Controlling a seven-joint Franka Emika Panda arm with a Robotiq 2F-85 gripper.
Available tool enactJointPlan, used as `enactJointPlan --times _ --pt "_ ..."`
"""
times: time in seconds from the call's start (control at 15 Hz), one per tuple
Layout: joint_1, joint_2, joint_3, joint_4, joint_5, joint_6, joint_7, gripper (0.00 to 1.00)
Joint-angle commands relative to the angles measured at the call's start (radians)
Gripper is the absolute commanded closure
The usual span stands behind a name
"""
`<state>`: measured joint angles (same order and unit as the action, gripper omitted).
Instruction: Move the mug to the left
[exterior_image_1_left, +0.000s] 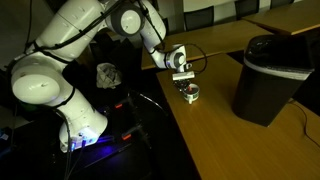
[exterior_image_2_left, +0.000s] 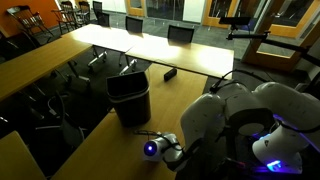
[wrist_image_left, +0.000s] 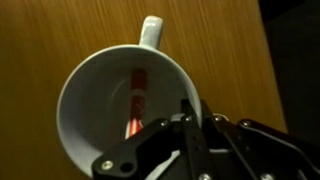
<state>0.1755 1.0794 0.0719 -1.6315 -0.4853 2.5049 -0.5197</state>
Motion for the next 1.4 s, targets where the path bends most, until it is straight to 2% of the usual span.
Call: enactJointPlan --times 0.0,0.13,0.2,0.27,0.33,0.47,0.73,0.87,1.33 --pt "0.013 -0.025 0.004 -0.047 -0.039 0.029 -0.003 0.97" --pt "0.011 -0.036 0.015 -0.068 -0.04 0.025 -0.011 0.97" --pt "0.004 -0.048 0.025 -0.085 -0.036 0.024 -0.021 0.65" --pt "-0.004 -0.06 0.04 -0.1 -0.027 0.011 -0.032 0.64" --pt "-0.011 -0.079 0.052 -0.123 -0.023 0.0 -0.043 0.58" --pt "-0.028 -0.121 0.076 -0.17 -0.013 -0.004 -0.055 0.43" --pt "-0.032 -0.264 0.074 -0.281 -0.02 0.026 -0.009 0.13" --pt "-0.041 -0.342 0.081 -0.324 -0.01 0.001 -0.016 0.01" --pt "-0.057 -0.518 0.092 -0.449 0.02 -0.053 -0.032 0.0"
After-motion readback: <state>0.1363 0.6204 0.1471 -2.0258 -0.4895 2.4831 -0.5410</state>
